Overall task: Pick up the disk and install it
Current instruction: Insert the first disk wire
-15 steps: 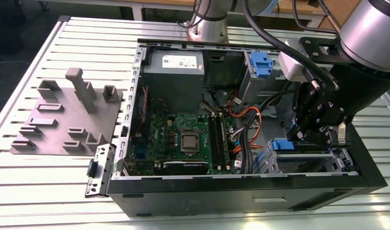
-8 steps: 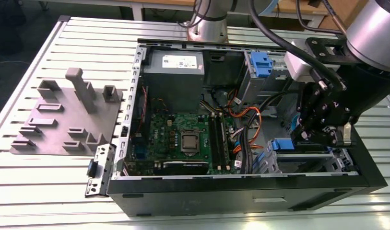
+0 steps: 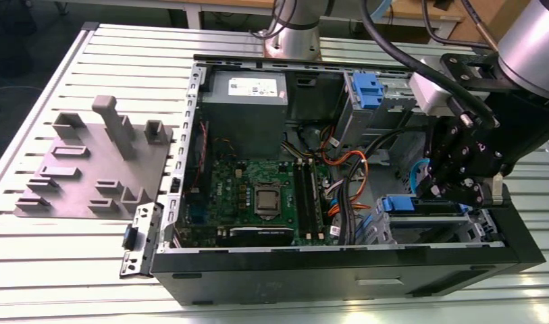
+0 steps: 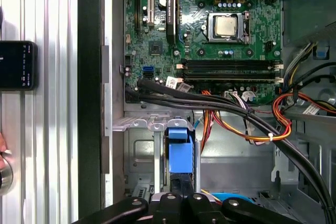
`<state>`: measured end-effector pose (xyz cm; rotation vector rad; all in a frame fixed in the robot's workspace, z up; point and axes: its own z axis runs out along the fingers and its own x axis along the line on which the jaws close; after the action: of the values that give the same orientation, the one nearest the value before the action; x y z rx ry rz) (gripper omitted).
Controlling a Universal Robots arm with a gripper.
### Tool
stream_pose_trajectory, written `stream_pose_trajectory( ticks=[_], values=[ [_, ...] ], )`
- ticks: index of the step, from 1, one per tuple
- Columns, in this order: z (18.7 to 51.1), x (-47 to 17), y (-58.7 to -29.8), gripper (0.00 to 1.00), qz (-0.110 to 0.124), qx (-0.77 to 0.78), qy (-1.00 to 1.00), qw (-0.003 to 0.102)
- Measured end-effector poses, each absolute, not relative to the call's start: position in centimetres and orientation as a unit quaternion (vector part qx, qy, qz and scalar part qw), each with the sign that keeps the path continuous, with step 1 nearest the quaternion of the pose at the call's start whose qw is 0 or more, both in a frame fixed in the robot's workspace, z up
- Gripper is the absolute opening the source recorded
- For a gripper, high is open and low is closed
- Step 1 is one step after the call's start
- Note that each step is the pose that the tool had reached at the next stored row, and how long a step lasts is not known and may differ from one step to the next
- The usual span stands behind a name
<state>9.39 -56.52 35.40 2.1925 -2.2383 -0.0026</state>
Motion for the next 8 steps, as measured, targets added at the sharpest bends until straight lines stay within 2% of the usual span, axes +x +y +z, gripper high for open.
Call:
stream_pose_trajectory(
  ticks=[8],
  values=[
    [35.39,9.42,-56.51,0.11,-0.001,0.700,-0.714,0.004]
  ],
)
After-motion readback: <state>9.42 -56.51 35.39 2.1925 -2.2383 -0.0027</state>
